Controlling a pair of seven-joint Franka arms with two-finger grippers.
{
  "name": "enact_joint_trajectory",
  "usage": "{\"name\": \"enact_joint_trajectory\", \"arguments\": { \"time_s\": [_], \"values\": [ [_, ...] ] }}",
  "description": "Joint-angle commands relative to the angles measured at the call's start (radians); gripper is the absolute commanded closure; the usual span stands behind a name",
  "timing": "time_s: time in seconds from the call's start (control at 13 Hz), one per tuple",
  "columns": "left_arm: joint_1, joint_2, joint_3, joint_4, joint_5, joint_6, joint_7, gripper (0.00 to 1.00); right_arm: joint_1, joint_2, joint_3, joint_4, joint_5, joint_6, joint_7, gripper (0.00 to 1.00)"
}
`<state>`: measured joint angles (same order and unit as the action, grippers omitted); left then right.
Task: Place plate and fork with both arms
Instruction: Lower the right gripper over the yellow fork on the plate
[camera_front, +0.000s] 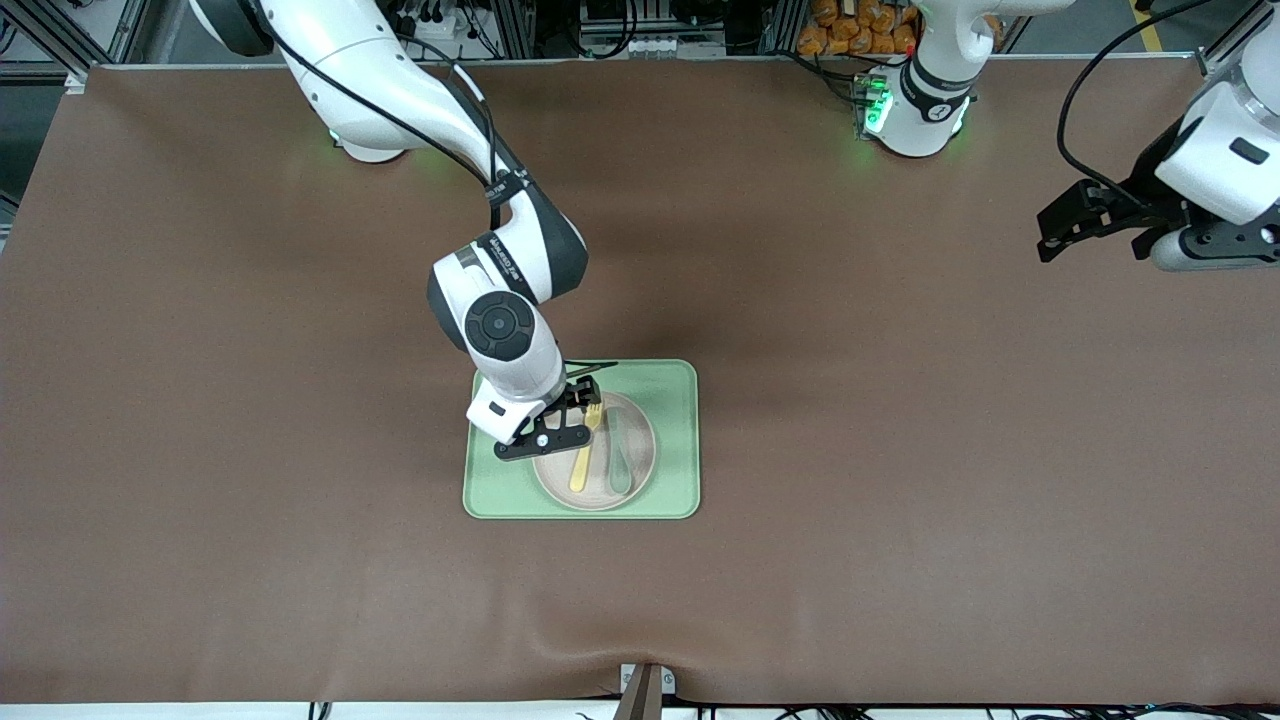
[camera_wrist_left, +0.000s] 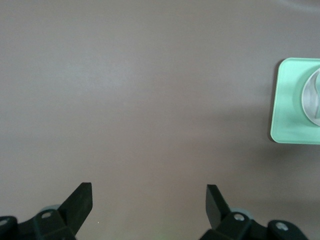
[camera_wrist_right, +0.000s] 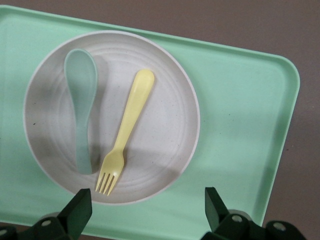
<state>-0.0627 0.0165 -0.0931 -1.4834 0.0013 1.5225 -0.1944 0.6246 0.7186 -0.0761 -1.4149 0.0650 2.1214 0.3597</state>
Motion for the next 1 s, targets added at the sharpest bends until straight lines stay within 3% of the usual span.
{"name": "enact_joint_trajectory", "arguments": {
  "time_s": [0.0, 0.15, 0.46, 0.69, 0.92],
  "values": [
    [-0.005, -0.01, 0.05, -0.018, 0.005, 0.019, 0.035, 0.0, 0.006, 0.05, -0.008, 0.011, 0.038, 0.064, 0.018, 0.0],
    [-0.005, -0.009, 0.075, -0.02, 0.005, 0.019, 0.07, 0.0, 0.007, 0.093, -0.008, 0.017, 0.039, 0.132, 0.024, 0.0],
    [-0.005, -0.007, 0.078, -0.029, 0.005, 0.019, 0.069, 0.0, 0.007, 0.093, -0.01, 0.019, 0.038, 0.135, 0.056, 0.0],
    [-0.005, -0.006, 0.078, -0.026, 0.005, 0.019, 0.076, 0.0, -0.011, 0.094, -0.01, 0.024, 0.039, 0.137, 0.065, 0.14],
    [-0.005, -0.006, 0.078, -0.028, 0.005, 0.019, 0.113, 0.0, -0.011, 0.123, -0.01, 0.048, 0.041, 0.17, 0.093, 0.17]
  ]
}}
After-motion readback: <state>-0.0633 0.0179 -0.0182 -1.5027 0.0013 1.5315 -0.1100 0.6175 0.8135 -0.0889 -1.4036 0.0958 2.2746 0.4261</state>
